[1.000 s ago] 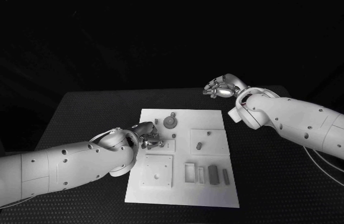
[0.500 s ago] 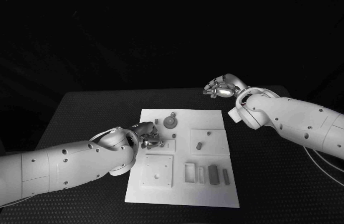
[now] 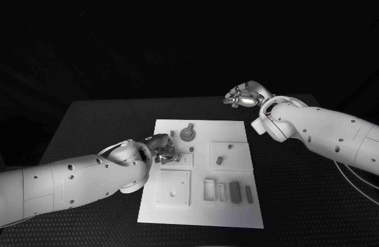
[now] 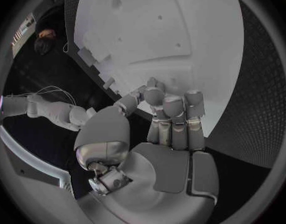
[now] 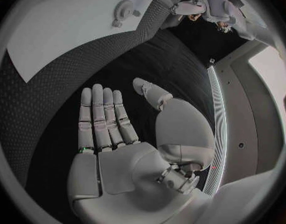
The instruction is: Assemble the parts on the task board
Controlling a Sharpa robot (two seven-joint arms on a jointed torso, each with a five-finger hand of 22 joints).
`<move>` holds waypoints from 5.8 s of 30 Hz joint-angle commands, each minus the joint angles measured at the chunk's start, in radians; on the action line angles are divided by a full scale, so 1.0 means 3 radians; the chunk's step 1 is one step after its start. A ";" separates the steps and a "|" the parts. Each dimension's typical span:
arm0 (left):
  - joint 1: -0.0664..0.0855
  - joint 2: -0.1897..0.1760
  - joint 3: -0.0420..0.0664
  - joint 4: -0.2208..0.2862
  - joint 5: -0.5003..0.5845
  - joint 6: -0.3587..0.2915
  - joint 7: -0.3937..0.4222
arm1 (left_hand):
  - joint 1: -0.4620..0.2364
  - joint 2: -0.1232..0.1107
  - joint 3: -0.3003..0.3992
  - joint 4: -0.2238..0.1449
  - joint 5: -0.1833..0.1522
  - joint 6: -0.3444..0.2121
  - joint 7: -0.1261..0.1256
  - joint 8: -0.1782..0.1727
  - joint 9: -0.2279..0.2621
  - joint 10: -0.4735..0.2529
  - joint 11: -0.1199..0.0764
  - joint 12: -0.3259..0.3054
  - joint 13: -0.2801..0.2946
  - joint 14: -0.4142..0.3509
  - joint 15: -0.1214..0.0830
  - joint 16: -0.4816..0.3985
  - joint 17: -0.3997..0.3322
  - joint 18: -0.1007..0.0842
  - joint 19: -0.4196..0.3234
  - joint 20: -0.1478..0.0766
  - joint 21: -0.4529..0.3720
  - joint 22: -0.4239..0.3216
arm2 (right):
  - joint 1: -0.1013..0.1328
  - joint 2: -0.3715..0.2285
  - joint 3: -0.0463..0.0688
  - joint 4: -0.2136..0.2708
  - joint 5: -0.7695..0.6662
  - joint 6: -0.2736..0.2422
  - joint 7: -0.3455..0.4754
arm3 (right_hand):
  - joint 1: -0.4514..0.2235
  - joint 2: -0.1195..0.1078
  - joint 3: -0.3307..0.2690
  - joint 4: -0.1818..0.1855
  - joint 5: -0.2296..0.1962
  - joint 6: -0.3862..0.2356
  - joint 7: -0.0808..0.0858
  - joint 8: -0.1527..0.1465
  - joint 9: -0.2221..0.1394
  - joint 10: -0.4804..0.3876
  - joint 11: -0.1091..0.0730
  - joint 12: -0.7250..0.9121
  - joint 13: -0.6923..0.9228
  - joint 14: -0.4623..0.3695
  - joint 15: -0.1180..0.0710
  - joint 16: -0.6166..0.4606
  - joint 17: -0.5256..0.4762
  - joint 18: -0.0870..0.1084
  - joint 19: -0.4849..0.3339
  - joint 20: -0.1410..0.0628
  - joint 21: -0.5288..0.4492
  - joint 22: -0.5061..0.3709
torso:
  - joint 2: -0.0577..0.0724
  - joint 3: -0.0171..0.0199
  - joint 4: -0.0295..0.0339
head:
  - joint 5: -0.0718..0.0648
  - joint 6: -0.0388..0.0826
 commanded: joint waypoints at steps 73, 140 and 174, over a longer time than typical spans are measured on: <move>0.0075 0.0183 0.0053 -0.0126 0.0175 0.1101 -0.0192 | -0.0443 0.0273 0.0369 -0.0152 0.0378 0.0473 -0.0286 0.0360 0.0078 -0.0046 -0.0090 0.0493 0.0163 -0.0037 -0.0065 0.0414 0.0078 0.0022 -0.0054 -0.0339 0.0233 0.0066 | -0.0001 0.0025 0.0001 -0.0015 -0.0026 0.0042 0.0018 | -0.0009 0.0003 0.0003 -0.0026 0.0163 -0.0022 -0.0003 -0.0004 -0.0006 -0.0030 0.0002 0.0034 -0.0025 -0.0023 0.0005 -0.0012 -0.0005 0.0026 0.0010 0.0012 -0.0045 0.0036 | 0.0001 0.0004 0.0000 | -0.0010 -0.0020; 0.0189 0.0412 0.0132 -0.0519 0.0362 0.1674 -0.0339 | -0.0396 0.0289 0.0363 -0.0141 0.0364 0.0443 -0.0290 0.0407 0.0071 -0.0055 -0.0098 0.0513 0.0140 -0.0046 -0.0050 0.0421 0.0063 0.0019 -0.0062 -0.0330 0.0251 0.0063 | -0.0001 0.0049 0.0001 -0.0019 -0.0026 0.0046 0.0019 | -0.0003 0.0005 0.0002 -0.0036 0.0184 -0.0024 -0.0003 -0.0004 -0.0007 -0.0033 0.0002 0.0039 -0.0034 -0.0024 0.0006 -0.0012 -0.0005 0.0027 0.0013 0.0013 -0.0058 0.0051 | 0.0001 0.0005 -0.0003 | -0.0005 -0.0032; 0.0202 0.0405 0.0131 -0.0515 0.0574 0.1829 -0.0342 | -0.0894 0.0561 0.0316 -0.0097 0.0404 0.0474 -0.0294 0.0507 0.0030 -0.0065 -0.0089 0.0610 0.0126 -0.0046 -0.0019 0.0464 0.0065 0.0021 -0.0092 -0.0307 0.0258 0.0057 | -0.0001 0.0047 0.0001 -0.0022 -0.0029 0.0049 0.0018 | 0.0016 0.0009 0.0013 -0.0050 0.0213 -0.0024 -0.0003 -0.0003 -0.0008 -0.0034 0.0002 0.0043 -0.0039 -0.0024 0.0005 -0.0012 -0.0005 0.0027 0.0016 0.0011 -0.0067 0.0061 | 0.0000 0.0004 0.0001 | -0.0009 -0.0039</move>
